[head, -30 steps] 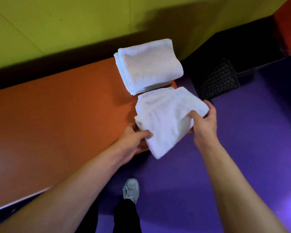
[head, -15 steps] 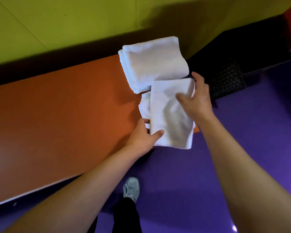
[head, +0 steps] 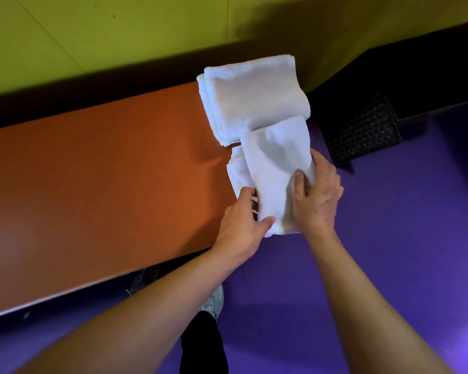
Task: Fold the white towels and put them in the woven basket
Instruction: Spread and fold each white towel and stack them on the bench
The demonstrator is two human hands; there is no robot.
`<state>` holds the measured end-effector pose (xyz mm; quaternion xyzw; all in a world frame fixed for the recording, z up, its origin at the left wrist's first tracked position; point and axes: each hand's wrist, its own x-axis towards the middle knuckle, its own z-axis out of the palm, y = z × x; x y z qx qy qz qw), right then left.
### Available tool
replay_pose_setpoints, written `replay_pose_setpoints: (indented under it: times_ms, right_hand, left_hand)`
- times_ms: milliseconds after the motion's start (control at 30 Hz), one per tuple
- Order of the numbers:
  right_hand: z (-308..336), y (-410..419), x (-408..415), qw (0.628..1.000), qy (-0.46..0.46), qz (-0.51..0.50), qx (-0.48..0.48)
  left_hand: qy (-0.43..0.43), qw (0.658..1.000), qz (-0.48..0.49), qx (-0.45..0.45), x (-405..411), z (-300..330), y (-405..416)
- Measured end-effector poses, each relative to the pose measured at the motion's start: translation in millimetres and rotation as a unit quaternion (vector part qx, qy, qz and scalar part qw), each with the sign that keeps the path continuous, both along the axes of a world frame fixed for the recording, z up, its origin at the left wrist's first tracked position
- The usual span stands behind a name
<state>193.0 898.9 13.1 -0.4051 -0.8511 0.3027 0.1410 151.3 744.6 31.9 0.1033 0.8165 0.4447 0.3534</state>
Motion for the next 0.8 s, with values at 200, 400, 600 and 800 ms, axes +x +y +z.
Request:
replay_pose_setpoints:
  times_ms: [200, 400, 600, 800]
  right_hand:
    - [-9, 11, -5, 0.998, -0.047, 0.005, -0.046]
    - [-15, 13, 0, 0.973, -0.125, 0.144, 0.128]
    - [-3, 3, -7, 0.974, -0.126, 0.156, 0.104]
    - [15, -53, -40, 0.967, -0.061, 0.226, 0.105]
  left_hand:
    - [0.003, 0.997, 0.018, -0.075, -3, -6, -3]
    - [0.257, 0.918, -0.215, -0.212, -14, -14, -12]
    - [0.242, 0.922, -0.236, -0.187, -25, -8, -18]
    - [0.315, 0.912, -0.174, -0.197, -51, 28, -67]
